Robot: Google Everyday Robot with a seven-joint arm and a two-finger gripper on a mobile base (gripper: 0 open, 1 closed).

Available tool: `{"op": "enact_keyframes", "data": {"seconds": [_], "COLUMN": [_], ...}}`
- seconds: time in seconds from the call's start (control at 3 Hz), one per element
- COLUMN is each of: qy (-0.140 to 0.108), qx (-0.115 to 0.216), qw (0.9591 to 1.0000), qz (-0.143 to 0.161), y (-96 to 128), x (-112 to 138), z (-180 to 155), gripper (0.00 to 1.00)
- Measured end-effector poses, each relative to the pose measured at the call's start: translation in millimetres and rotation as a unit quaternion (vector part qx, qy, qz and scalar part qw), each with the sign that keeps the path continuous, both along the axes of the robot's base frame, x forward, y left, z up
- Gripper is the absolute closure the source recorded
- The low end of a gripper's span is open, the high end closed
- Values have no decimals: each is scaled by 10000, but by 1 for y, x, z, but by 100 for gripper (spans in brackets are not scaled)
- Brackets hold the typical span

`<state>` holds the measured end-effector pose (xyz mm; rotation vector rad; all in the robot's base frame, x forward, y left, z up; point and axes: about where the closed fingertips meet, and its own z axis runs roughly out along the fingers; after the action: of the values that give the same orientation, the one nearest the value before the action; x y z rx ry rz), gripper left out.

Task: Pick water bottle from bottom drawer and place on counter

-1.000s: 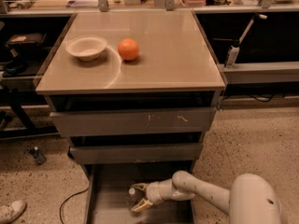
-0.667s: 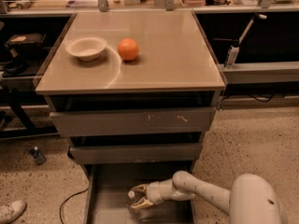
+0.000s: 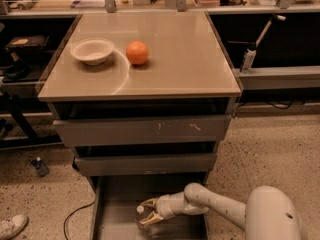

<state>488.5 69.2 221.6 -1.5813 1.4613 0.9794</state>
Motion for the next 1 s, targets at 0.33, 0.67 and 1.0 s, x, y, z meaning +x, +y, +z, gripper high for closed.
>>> {"op": "enact_keyframes", "data": {"seconds": [0.33, 0.67, 1.0], "qy": [1, -32, -116], "qx": [2, 72, 156], "qw": [10000, 10000, 9995], "qz": [2, -41, -243], "y": [0, 2, -4], "x": [0, -12, -29], "z": [0, 15, 43], "gripper": [100, 100, 100]}}
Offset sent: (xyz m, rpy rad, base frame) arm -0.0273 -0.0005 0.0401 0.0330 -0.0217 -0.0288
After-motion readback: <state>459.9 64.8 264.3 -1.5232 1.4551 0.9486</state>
